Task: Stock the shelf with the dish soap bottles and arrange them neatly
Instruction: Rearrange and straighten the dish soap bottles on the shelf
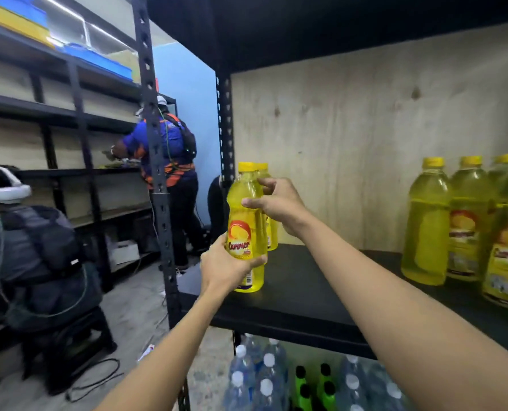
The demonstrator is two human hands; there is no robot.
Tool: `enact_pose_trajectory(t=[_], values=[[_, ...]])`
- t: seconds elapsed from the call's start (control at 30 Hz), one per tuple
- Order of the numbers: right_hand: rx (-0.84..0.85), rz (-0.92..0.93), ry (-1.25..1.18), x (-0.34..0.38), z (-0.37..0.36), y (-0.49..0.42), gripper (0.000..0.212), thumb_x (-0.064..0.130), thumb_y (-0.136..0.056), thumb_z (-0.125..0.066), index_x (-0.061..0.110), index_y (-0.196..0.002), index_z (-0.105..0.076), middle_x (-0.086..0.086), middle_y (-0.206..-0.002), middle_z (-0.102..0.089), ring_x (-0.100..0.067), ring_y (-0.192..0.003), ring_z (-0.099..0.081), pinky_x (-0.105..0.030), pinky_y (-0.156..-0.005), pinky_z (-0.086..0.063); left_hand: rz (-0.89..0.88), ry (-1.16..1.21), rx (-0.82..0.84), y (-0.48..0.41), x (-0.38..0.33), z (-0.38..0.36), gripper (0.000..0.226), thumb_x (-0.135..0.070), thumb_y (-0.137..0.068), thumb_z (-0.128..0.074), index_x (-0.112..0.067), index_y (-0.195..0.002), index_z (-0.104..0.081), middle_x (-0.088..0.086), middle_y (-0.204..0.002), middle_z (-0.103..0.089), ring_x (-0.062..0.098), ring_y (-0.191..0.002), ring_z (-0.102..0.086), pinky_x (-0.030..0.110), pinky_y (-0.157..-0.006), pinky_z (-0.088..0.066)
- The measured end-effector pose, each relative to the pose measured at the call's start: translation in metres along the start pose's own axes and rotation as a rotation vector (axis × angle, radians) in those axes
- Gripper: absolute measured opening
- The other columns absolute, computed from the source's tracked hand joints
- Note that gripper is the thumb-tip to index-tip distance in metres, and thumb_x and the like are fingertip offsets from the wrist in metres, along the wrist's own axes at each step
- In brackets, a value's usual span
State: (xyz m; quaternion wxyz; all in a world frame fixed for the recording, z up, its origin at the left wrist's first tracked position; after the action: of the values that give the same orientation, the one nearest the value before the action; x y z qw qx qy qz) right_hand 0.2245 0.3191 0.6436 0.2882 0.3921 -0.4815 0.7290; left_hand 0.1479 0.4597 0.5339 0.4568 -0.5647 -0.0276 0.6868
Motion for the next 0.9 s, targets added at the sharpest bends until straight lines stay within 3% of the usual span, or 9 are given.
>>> enact_pose_trajectory(t=[0.13, 0.3, 0.37, 0.47, 0.53, 0.6, 0.7, 0.8, 0.9], values=[[0.009, 0.015, 0.055, 0.003, -0.021, -0.01, 0.081, 0.021, -0.07, -0.089, 0.013, -0.142, -0.053, -0.004, -0.143, -0.056, -0.019, -0.13, -0.053, -0.035, -0.107, -0.045, 0.015, 0.004, 0.015, -0.009, 0.012, 0.009, 0.072, -0.079, -0.036, -0.081, -0.038, -0.094, -0.066, -0.022, -0.075, -0.071, -0.01, -0.074, -0.066, 0.02, -0.072, -0.055], [0.005, 0.02, 0.083, -0.004, -0.02, -0.009, 0.083, 0.029, -0.072, -0.088, 0.018, -0.145, -0.05, -0.003, -0.144, -0.055, -0.02, -0.131, -0.052, -0.035, -0.104, -0.047, -0.041, -0.016, 0.046, -0.009, 0.014, 0.01, 0.079, -0.085, -0.035, -0.076, -0.043, -0.101, -0.062, -0.028, -0.077, -0.069, -0.02, -0.076, -0.062, 0.006, -0.061, -0.042], [0.02, 0.039, 0.101, -0.002, -0.019, -0.004, 0.083, 0.03, -0.074, -0.087, 0.02, -0.146, -0.049, -0.003, -0.142, -0.056, -0.02, -0.129, -0.054, -0.037, -0.104, -0.048, -0.03, -0.02, 0.066, -0.006, 0.014, 0.009, 0.095, -0.084, -0.037, -0.076, -0.044, -0.12, -0.056, -0.024, -0.093, -0.07, -0.009, -0.091, -0.066, 0.013, -0.071, -0.049], [0.074, 0.016, 0.134, -0.002, -0.005, 0.006, 0.079, 0.029, -0.074, -0.086, 0.024, -0.145, -0.051, -0.007, -0.131, -0.062, -0.019, -0.114, -0.062, -0.034, -0.095, -0.054, -0.075, -0.158, -0.044, 0.004, 0.004, 0.016, 0.144, -0.08, -0.044, -0.077, -0.031, -0.158, -0.005, 0.005, -0.143, -0.042, 0.024, -0.129, -0.047, 0.041, -0.104, -0.045], [-0.021, -0.001, 0.178, -0.005, 0.035, 0.013, 0.068, 0.026, -0.074, -0.087, 0.025, -0.136, -0.06, -0.006, -0.123, -0.065, -0.013, -0.096, -0.065, -0.021, -0.076, -0.053, -0.292, -0.208, -0.26, 0.02, -0.026, 0.028, 0.133, -0.075, -0.054, -0.076, -0.028, -0.158, -0.007, 0.009, -0.141, -0.032, 0.027, -0.129, -0.038, 0.041, -0.106, -0.038], [-0.237, 0.032, 0.316, -0.003, 0.097, 0.023, 0.052, 0.021, -0.077, -0.083, 0.024, -0.126, -0.067, -0.006, -0.12, -0.066, -0.013, -0.091, -0.066, -0.018, -0.074, -0.049, -0.578, -0.145, -0.369, 0.043, -0.066, 0.021, 0.096, -0.062, -0.068, -0.072, -0.031, -0.149, -0.033, 0.003, -0.132, -0.038, 0.022, -0.122, -0.042, 0.034, -0.101, -0.04], [-0.565, 0.06, 0.59, 0.005, 0.189, 0.039, 0.046, 0.017, -0.082, -0.072, 0.022, -0.127, -0.063, -0.012, -0.126, -0.059, -0.029, -0.118, -0.057, -0.03, -0.098, -0.047, -0.746, -0.058, -0.153, 0.062, -0.125, -0.037, 0.045, -0.045, -0.077, -0.065, -0.042, -0.121, -0.053, -0.015, -0.115, -0.046, 0.008, -0.102, -0.055, 0.027, -0.081, -0.052], [-0.813, -0.053, 0.712, -0.001, 0.26, 0.05, 0.058, 0.022, -0.079, -0.073, 0.024, -0.133, -0.052, -0.014, -0.132, -0.047, -0.037, -0.124, -0.046, -0.038, -0.101, -0.04, -0.522, 0.133, 0.254, 0.06, -0.162, -0.121, 0.039, -0.031, -0.074, -0.07, -0.044, -0.107, -0.057, -0.018, -0.106, -0.058, 0.0, -0.081, -0.062, 0.022, -0.071, -0.053], [-0.885, -0.199, 0.724, -0.023, 0.302, 0.051, 0.071, 0.028, -0.074, -0.079, 0.022, -0.136, -0.044, -0.016, -0.136, -0.042, -0.04, -0.126, -0.044, -0.043, -0.1, -0.043, -0.288, 0.299, 0.53, 0.056, -0.179, -0.2, 0.041, -0.02, -0.074, -0.074, -0.039, -0.108, -0.058, -0.011, -0.108, -0.064, 0.006, -0.082, -0.066, 0.02, -0.068, -0.049]])
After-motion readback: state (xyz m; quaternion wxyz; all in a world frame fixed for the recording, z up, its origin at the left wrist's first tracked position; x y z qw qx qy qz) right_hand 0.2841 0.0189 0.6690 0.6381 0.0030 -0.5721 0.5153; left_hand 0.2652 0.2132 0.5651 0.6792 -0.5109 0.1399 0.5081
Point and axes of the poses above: each hand's wrist, its own y-axis away from the middle knuckle, its own z-axis out of the back of the hand, x = y × z, the point moved 9 cm from there along -y, towards the middle knuckle
